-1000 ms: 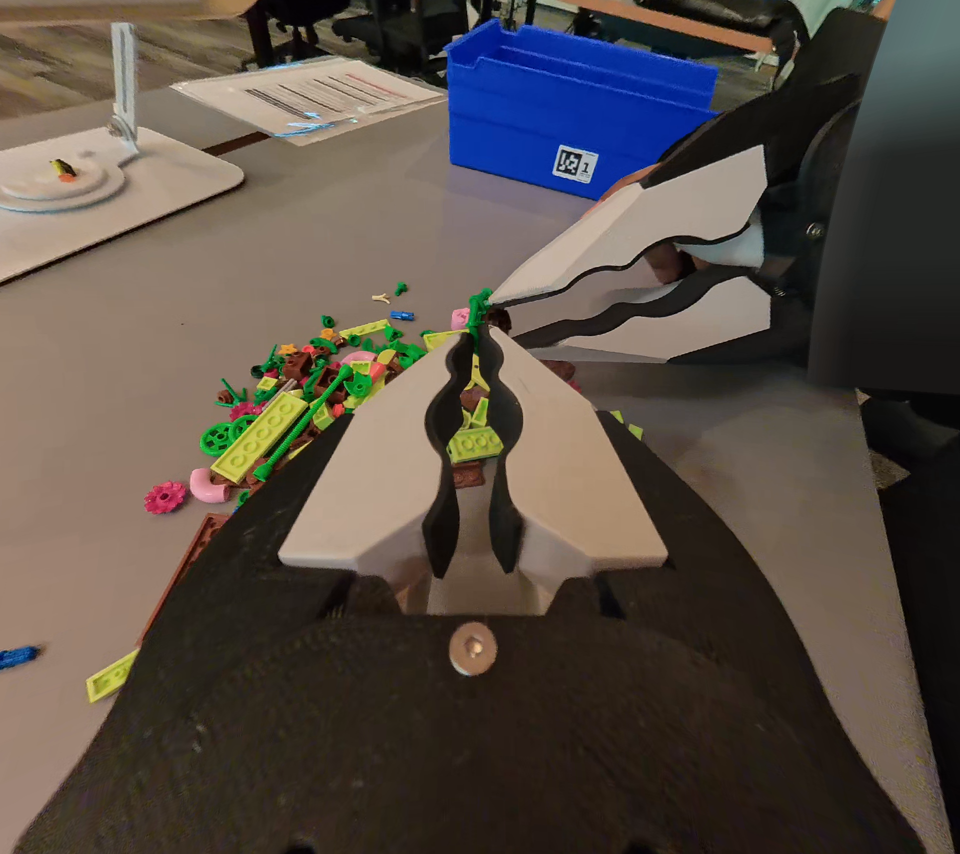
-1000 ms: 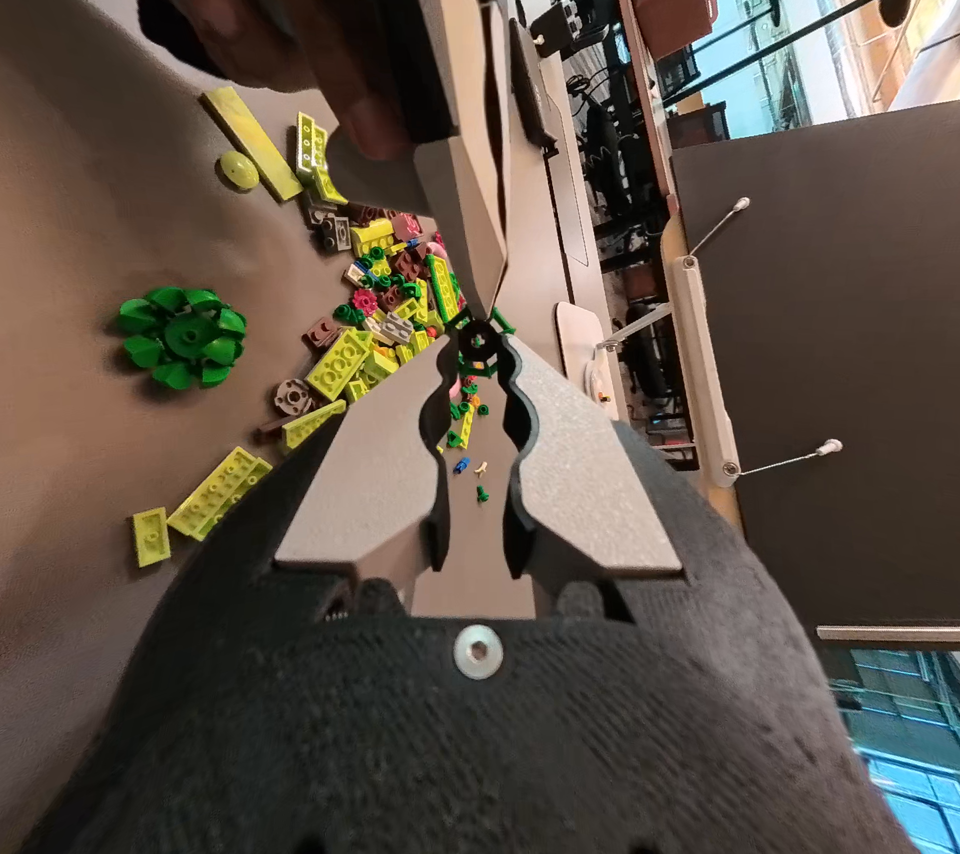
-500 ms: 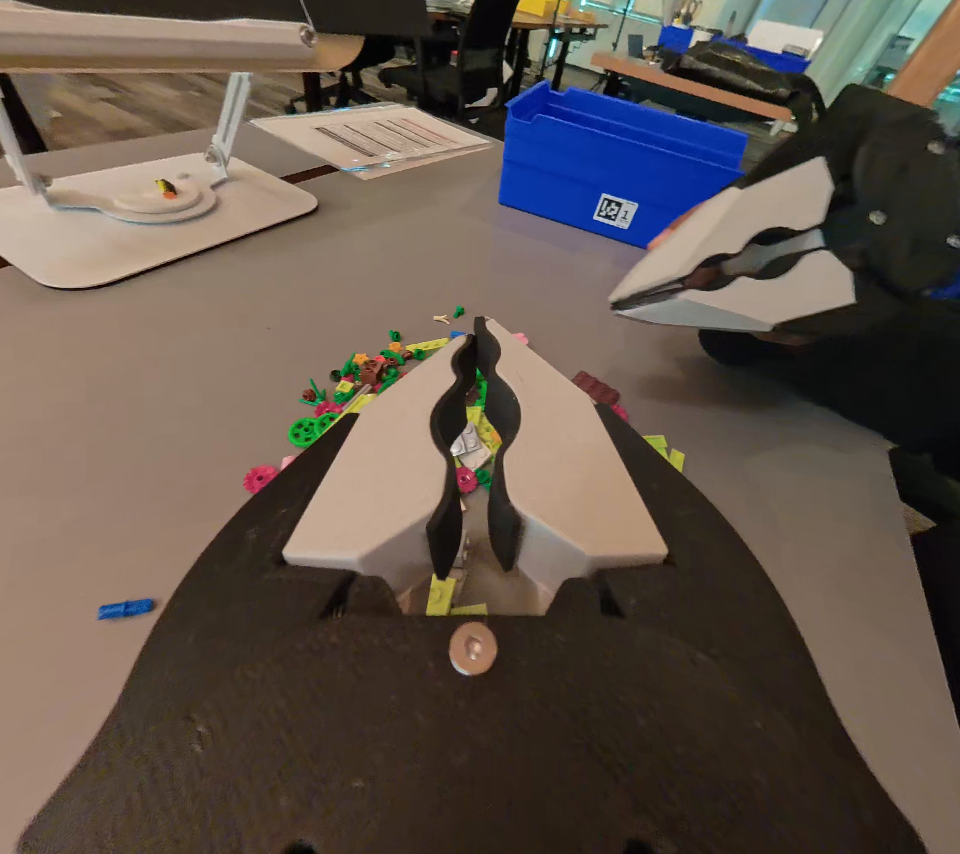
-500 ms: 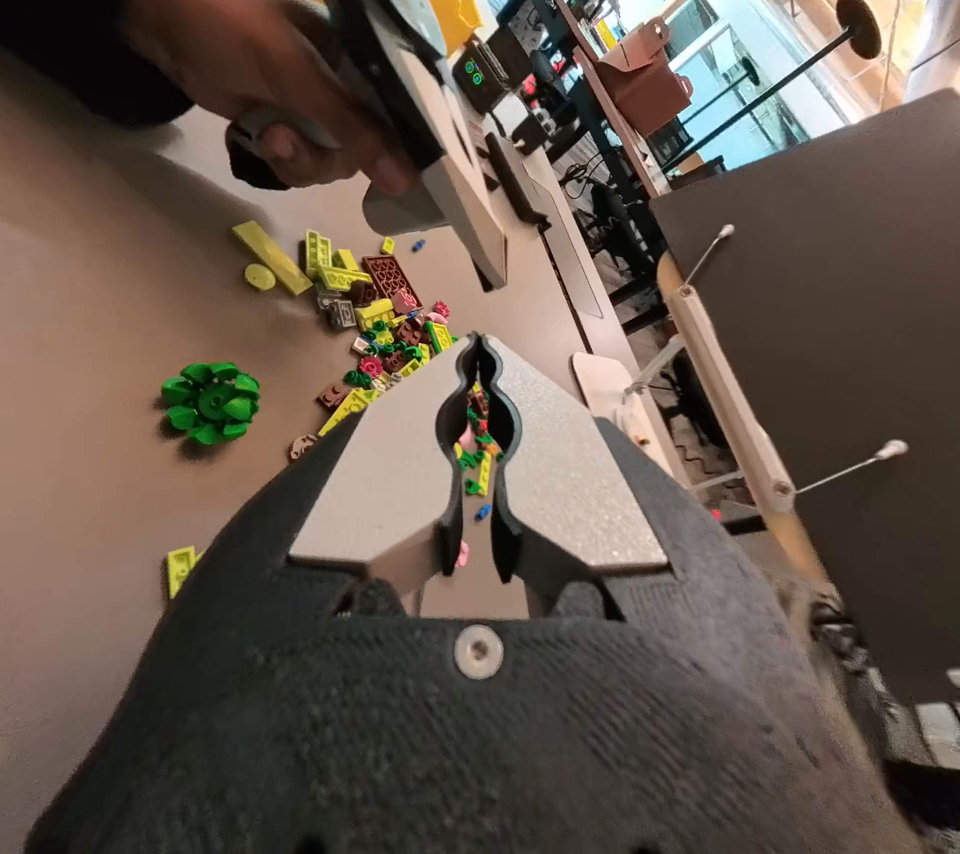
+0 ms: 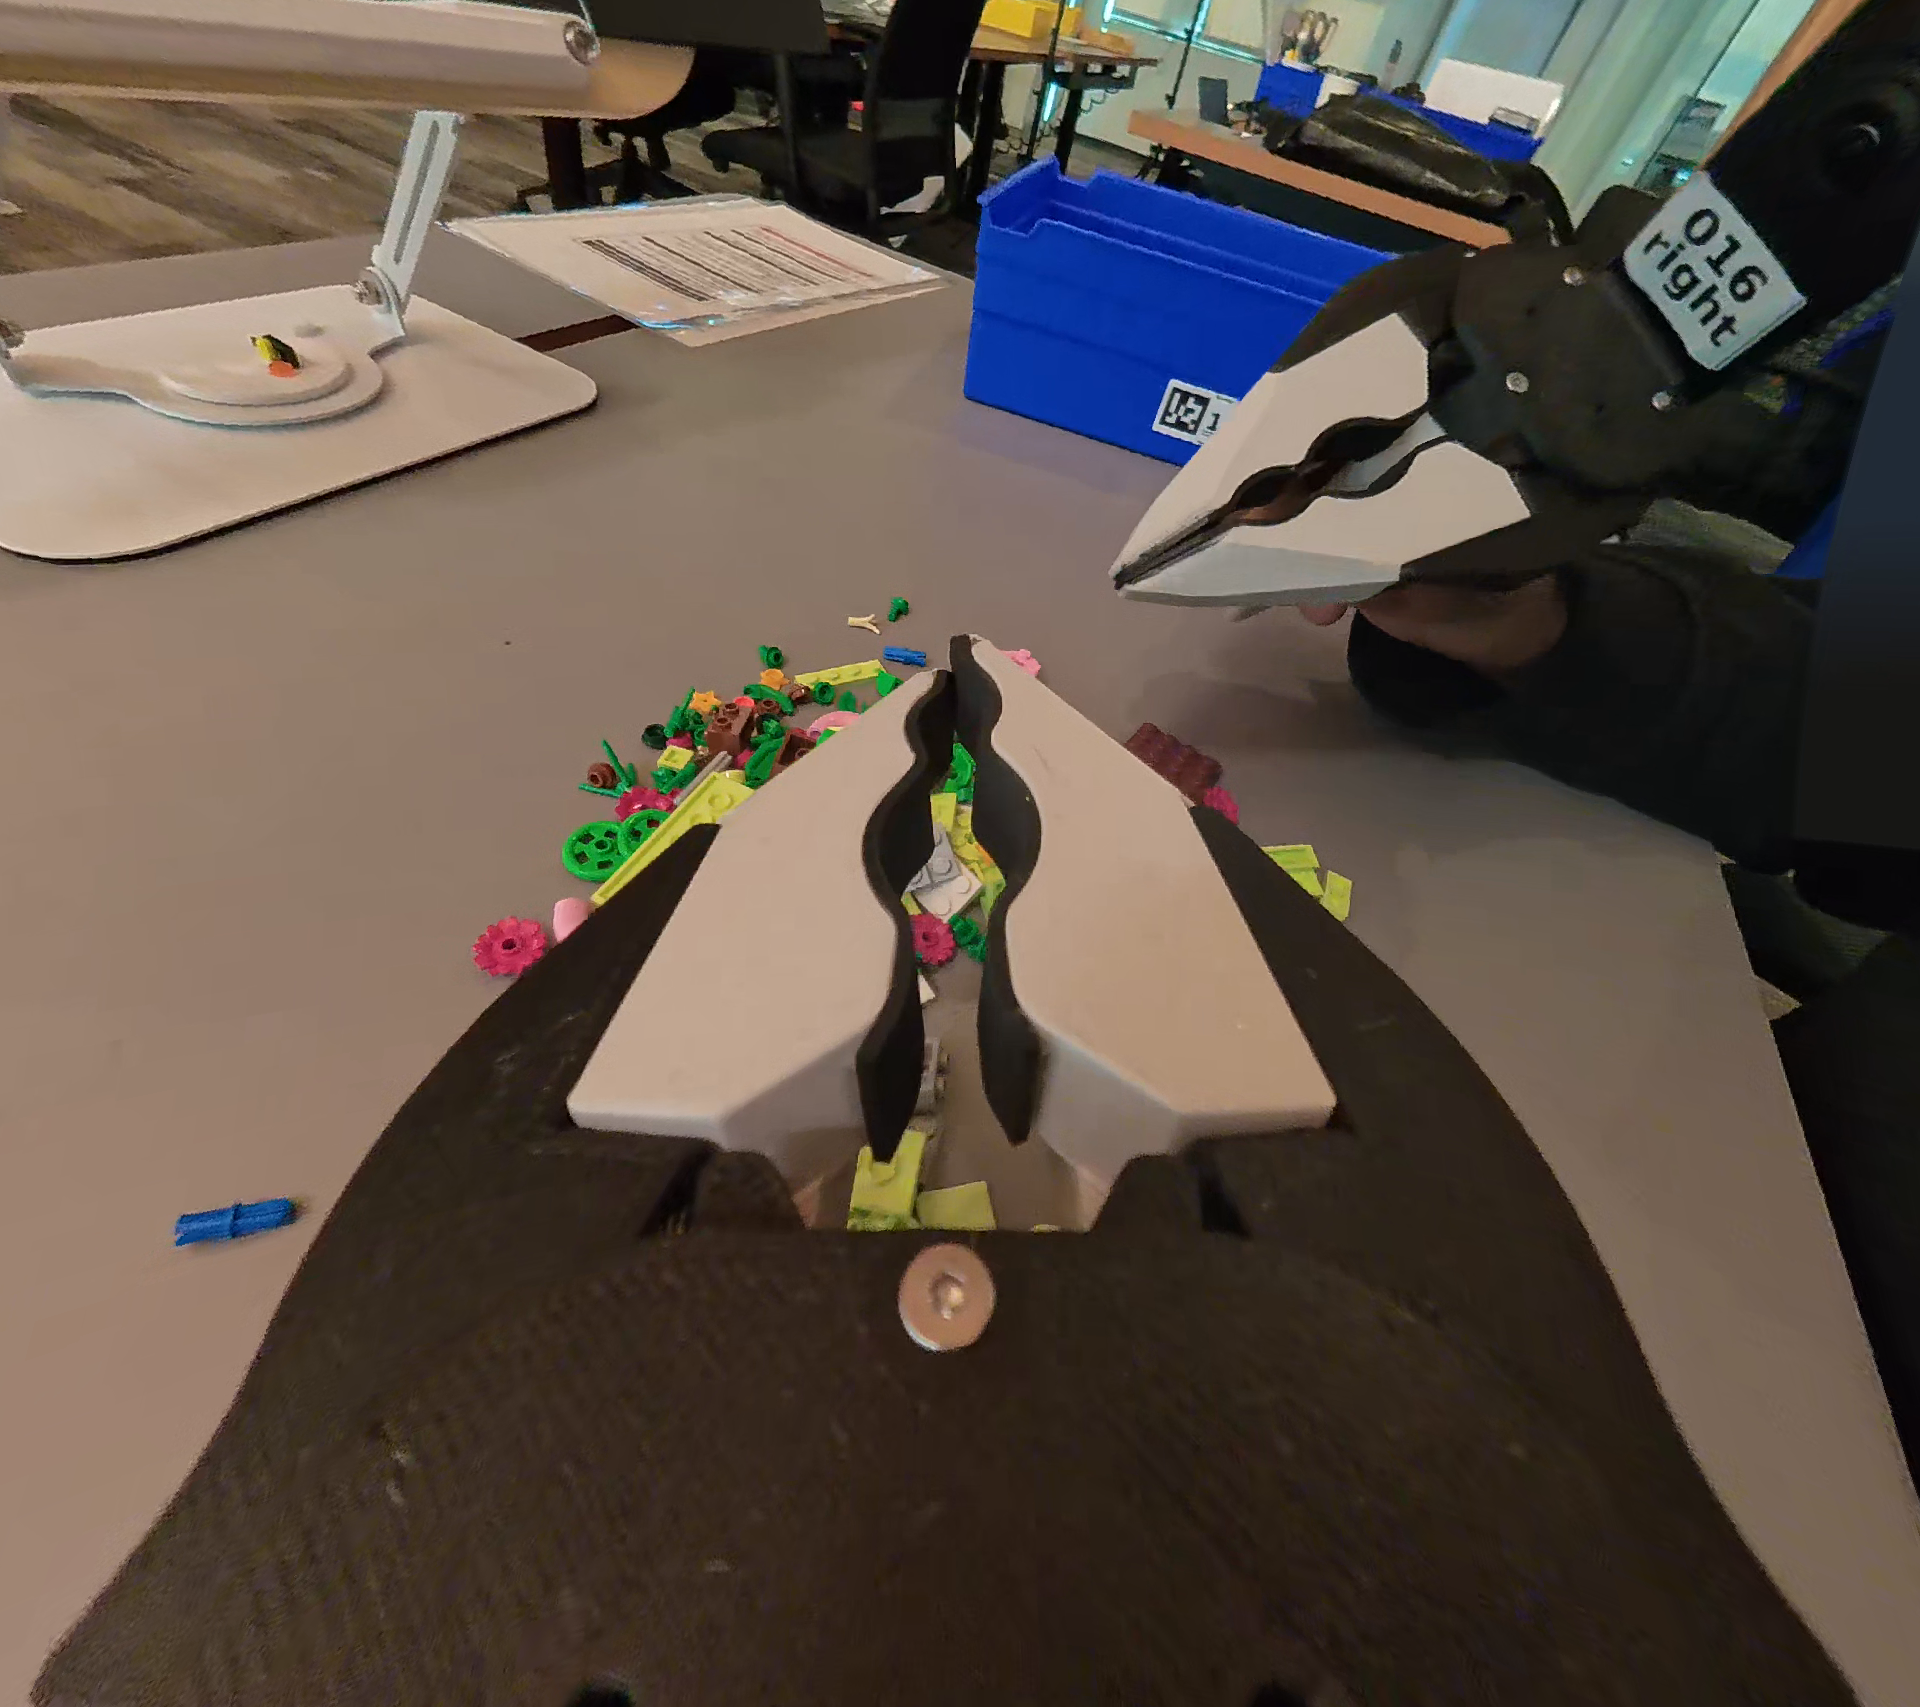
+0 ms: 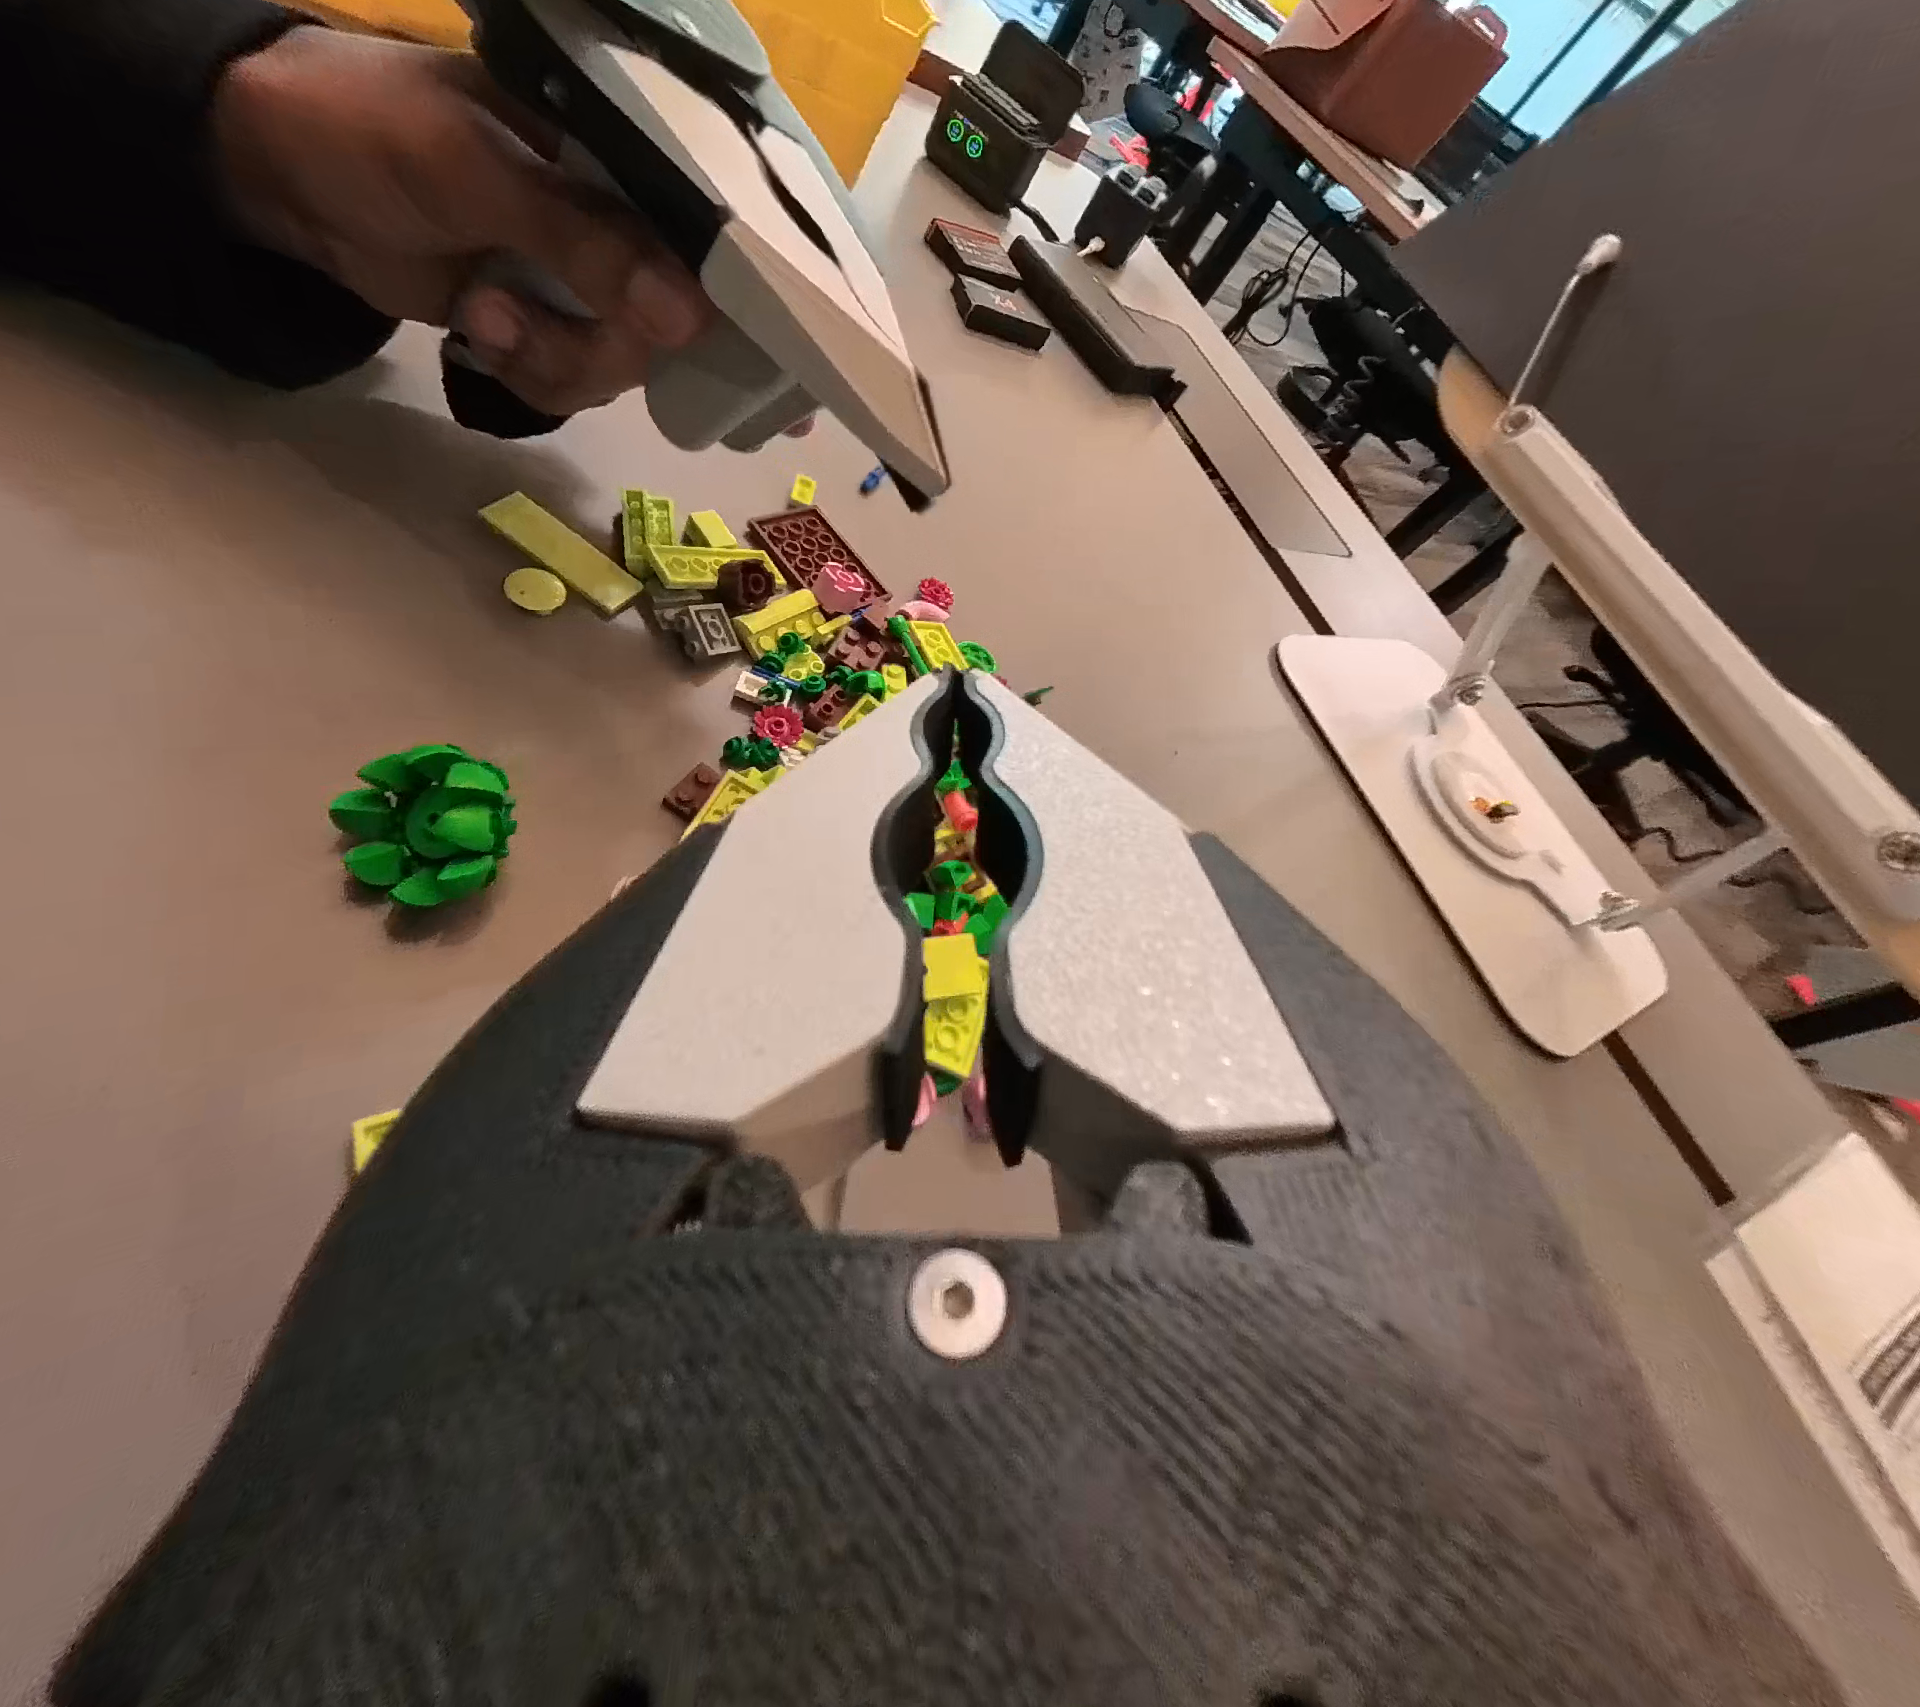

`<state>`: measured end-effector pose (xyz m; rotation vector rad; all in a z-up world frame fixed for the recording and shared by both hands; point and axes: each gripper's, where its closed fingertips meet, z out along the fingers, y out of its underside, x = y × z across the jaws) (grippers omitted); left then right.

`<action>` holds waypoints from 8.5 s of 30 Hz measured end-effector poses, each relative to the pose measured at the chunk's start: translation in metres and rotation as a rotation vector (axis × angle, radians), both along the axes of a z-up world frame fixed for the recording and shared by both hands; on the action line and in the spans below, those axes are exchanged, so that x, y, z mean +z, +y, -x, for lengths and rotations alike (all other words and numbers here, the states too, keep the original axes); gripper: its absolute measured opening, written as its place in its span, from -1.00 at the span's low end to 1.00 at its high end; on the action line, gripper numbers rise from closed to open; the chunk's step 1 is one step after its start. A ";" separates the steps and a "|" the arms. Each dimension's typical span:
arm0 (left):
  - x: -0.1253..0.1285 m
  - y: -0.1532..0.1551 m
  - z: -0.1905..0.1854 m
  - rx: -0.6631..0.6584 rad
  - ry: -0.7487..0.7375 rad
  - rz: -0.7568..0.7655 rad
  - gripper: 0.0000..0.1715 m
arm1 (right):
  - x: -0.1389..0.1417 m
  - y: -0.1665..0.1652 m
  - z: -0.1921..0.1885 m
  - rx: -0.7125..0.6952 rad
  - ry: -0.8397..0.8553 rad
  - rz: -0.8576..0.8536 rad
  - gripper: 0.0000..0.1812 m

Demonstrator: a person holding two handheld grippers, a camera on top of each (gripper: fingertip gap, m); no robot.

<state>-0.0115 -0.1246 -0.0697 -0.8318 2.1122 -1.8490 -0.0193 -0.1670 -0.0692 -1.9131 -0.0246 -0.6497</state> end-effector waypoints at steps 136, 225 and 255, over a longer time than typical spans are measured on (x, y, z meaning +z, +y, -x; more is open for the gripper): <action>-0.021 -0.025 0.030 -0.022 -0.473 -0.517 -1.00 | -0.015 0.028 0.024 0.199 0.913 -0.335 -0.95; 0.003 -0.042 0.068 -0.447 0.184 0.206 -0.92 | 0.002 0.012 0.055 0.271 0.067 0.013 -0.95; 0.012 -0.036 0.061 -0.434 0.270 0.333 -0.92 | 0.004 0.015 0.052 0.187 -0.193 0.084 -0.96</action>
